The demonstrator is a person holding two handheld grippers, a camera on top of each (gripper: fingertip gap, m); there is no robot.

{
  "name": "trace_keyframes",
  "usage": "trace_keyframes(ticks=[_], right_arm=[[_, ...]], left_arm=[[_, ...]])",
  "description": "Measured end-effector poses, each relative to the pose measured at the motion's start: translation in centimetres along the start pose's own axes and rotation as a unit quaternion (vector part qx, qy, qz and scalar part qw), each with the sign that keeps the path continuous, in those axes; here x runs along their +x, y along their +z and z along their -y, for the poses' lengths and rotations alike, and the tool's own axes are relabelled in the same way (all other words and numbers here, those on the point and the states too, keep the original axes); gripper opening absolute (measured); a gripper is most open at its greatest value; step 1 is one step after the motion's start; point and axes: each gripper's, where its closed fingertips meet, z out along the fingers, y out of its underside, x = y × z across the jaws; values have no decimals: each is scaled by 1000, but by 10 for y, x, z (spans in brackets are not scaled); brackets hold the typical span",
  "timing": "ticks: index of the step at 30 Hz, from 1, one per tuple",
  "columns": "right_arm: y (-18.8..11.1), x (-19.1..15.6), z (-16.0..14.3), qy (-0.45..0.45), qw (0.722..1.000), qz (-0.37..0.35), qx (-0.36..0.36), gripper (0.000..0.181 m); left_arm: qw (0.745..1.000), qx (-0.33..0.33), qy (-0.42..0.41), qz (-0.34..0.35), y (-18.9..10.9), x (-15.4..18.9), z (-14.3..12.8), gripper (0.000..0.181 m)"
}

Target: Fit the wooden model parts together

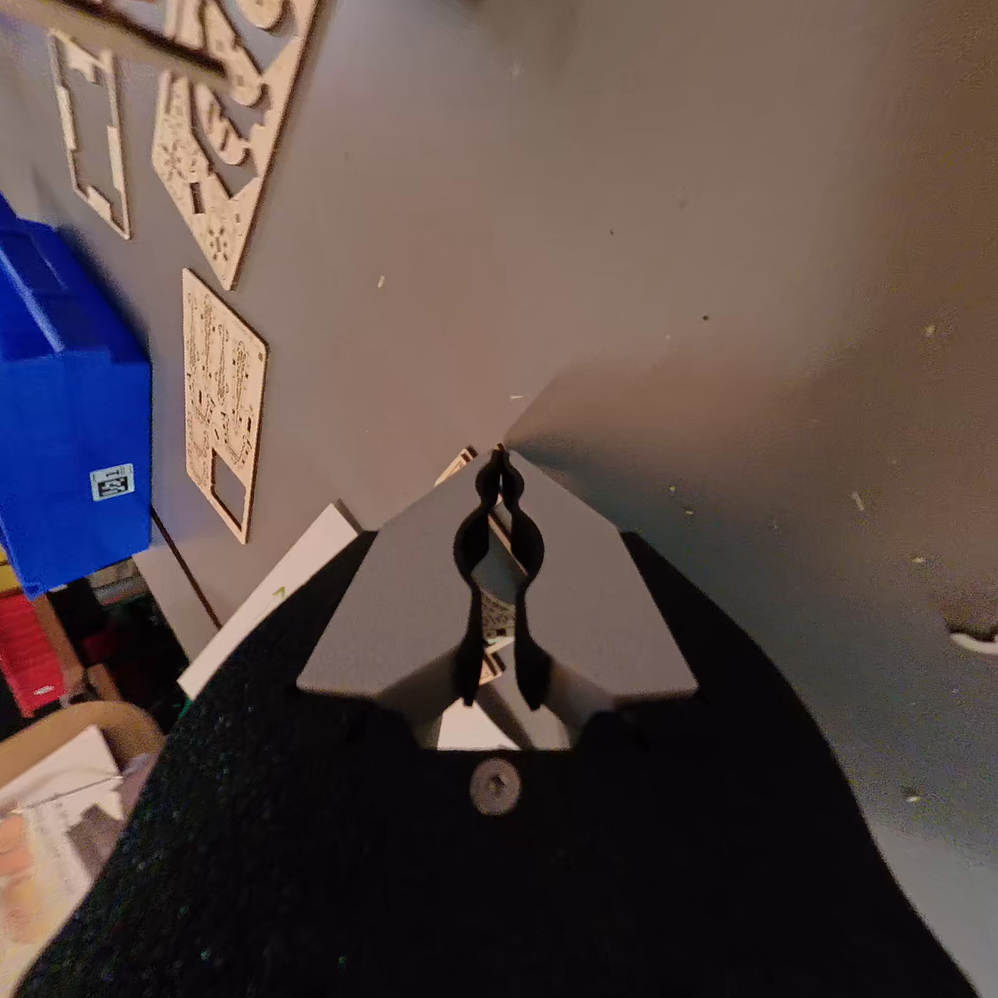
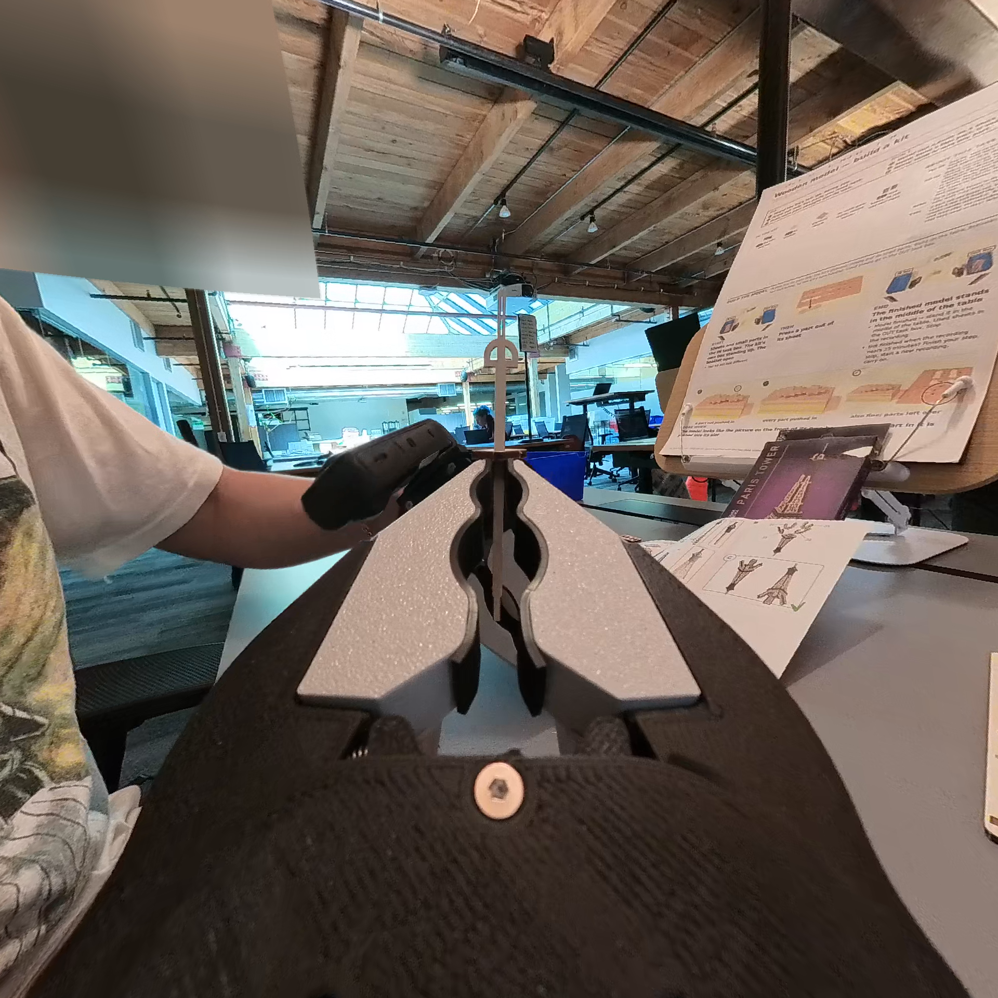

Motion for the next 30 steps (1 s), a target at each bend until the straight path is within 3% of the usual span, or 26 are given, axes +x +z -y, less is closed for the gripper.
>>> trace_keyframes(ticks=[5,8,10,13,15,19,23,28,30], right_arm=[[0,0,-1,2,1000,3,-3,0],[1,-2,-1,0,1000,6,-5,0],[1,-4,-2,6,1000,14,-4,0],[4,-8,-3,16,999,29,-6,0],[7,-12,-5,18,999,42,-8,0],[11,-21,-6,40,997,68,0,0],[13,-24,-7,44,996,76,-2,0],[15,-31,-11,48,994,97,-15,0],[16,-36,-11,62,991,114,-14,0]], left_arm=[[989,95,-113,18,-16,-5,11,0],[954,210,-213,26,-39,-16,29,0],[899,321,-298,23,-65,-30,44,0],[773,495,-398,-1,-112,-51,62,0],[704,565,-429,-20,-133,-57,66,0],[640,623,-446,-62,-147,-58,78,0],[633,625,-450,-82,-150,-59,87,0],[686,588,-419,-92,-144,-53,97,0],[695,584,-409,-93,-145,-52,98,0]])
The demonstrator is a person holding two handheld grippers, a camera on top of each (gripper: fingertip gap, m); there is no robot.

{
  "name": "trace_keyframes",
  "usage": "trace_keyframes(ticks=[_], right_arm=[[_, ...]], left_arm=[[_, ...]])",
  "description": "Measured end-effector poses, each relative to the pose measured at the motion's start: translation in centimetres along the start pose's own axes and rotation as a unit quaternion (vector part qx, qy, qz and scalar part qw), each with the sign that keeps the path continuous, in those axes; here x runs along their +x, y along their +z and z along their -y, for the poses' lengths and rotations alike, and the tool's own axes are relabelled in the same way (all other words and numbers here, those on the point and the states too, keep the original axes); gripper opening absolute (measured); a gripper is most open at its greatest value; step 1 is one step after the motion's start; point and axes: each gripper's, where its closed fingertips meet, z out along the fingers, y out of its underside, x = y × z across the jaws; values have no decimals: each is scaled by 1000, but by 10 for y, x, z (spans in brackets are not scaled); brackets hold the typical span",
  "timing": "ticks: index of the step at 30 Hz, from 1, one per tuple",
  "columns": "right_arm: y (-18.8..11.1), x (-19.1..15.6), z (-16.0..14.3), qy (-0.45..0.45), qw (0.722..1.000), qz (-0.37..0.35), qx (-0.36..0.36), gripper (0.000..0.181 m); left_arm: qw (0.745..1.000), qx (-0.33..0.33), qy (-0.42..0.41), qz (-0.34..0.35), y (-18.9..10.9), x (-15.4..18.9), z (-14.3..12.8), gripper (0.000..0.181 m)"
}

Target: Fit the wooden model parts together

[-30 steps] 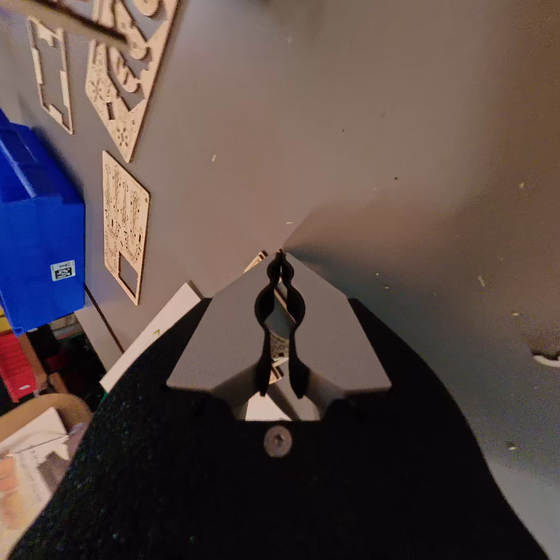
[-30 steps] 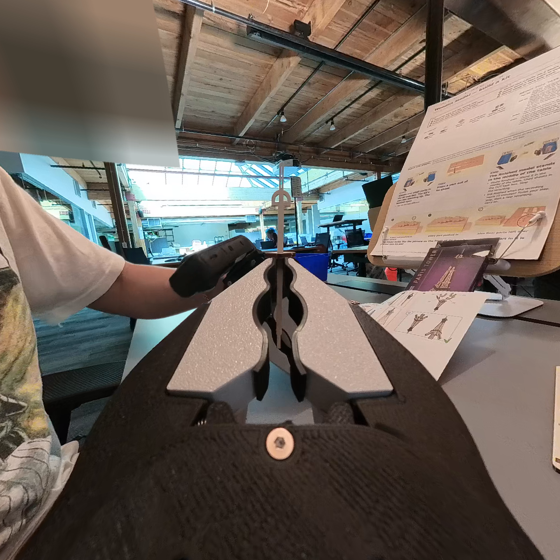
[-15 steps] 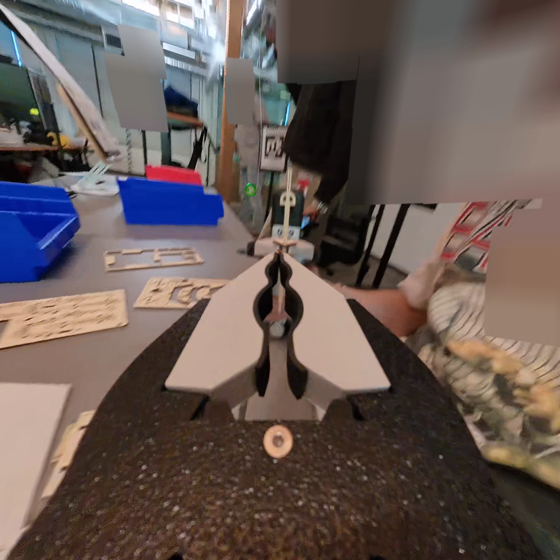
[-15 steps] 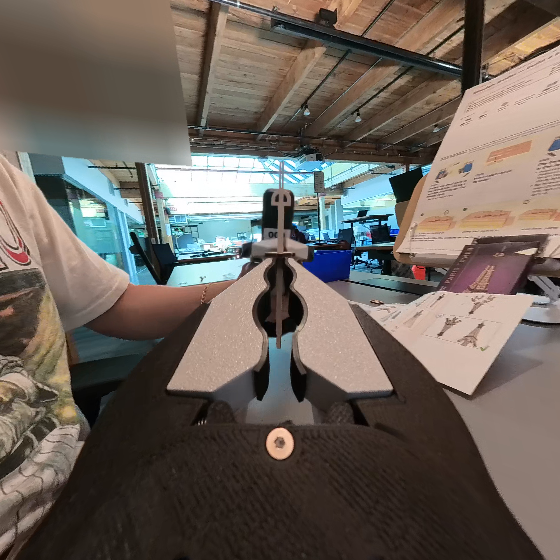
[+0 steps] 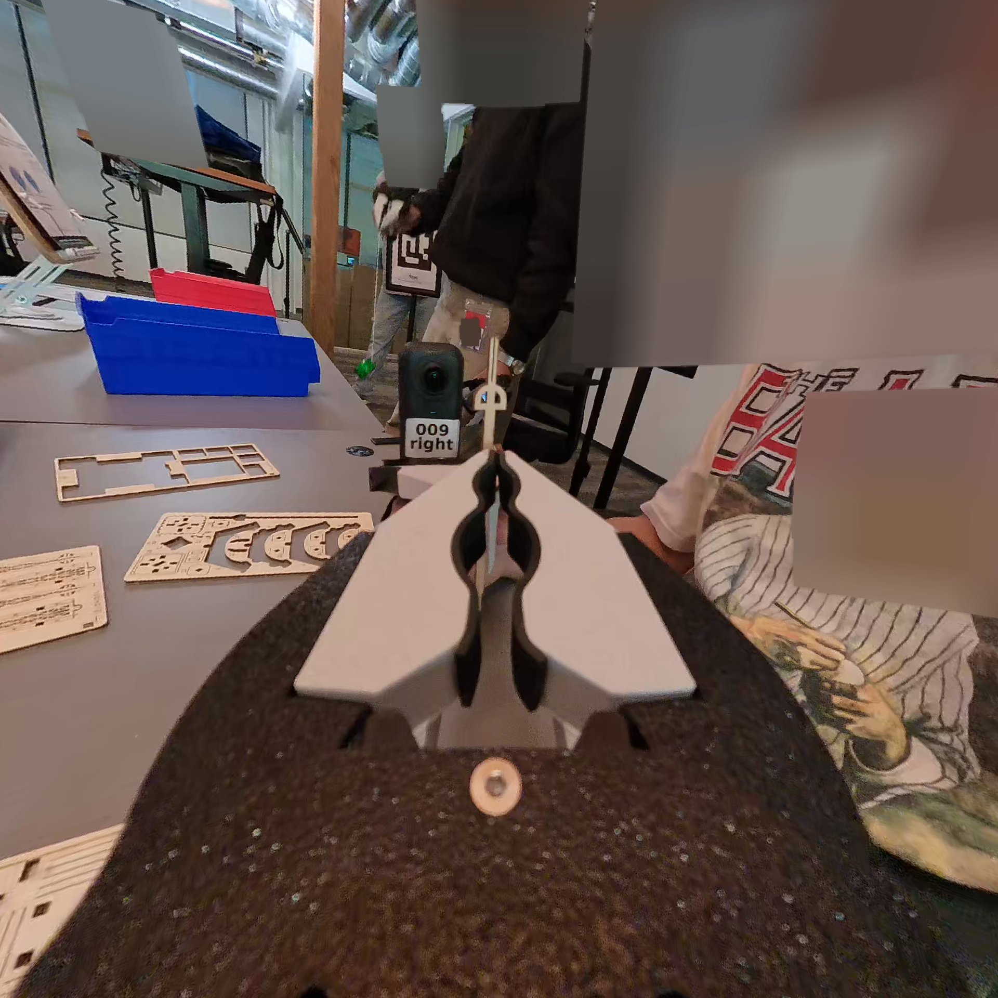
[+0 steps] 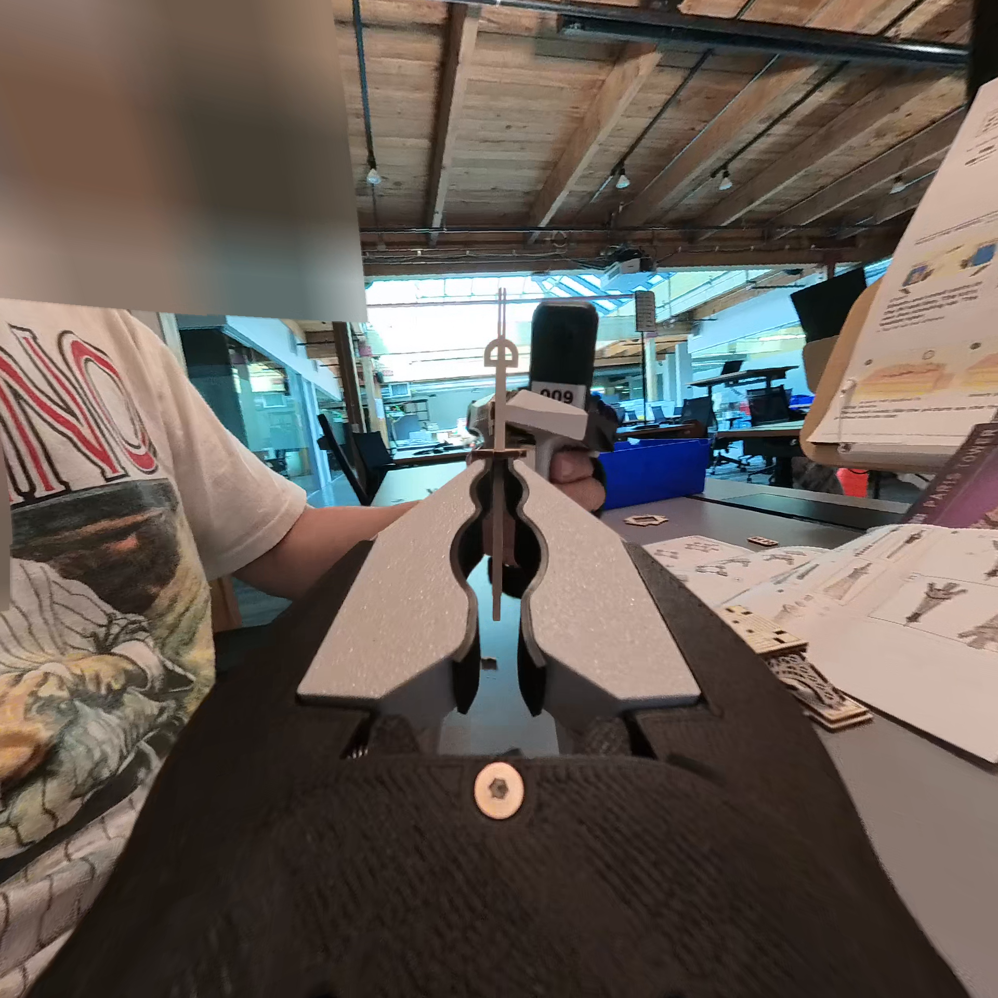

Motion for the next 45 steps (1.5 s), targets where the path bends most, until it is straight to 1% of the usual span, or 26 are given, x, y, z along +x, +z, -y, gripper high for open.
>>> trace_keyframes(ticks=[4,12,22,27,29,31,34,35,37,39,43,45], right_arm=[[0,-3,0,22,1000,16,4,0],[3,-9,-5,34,999,36,-16,1],[3,-8,-4,51,998,39,-10,1],[5,-10,-7,52,998,42,-20,1],[4,-5,-6,57,998,28,-15,1],[3,0,-5,64,998,17,-12,1],[-6,19,1,12,998,-59,-6,1],[-10,23,2,5,997,-72,-9,0],[-18,29,7,11,996,-89,0,1],[-23,33,12,20,995,-98,19,0],[-21,32,12,26,995,-94,24,1],[-18,31,10,26,996,-89,19,1]], left_arm=[[1000,-20,4,-14,-2,1,-1,0],[998,-55,21,-39,-2,5,-4,0],[992,-109,47,-42,-1,4,-11,0],[988,-138,60,-46,0,4,-14,0],[987,-143,64,-30,1,-2,-13,0],[988,-136,67,-18,0,-6,-11,0],[990,-114,77,41,-7,-19,-8,0],[987,-121,86,60,-11,-21,-13,0],[977,-163,119,72,-19,-14,-30,0],[962,-214,140,98,-31,-12,-49,8],[926,-303,135,178,-72,-21,-79,10],[907,-351,126,195,-92,-23,-97,9]])
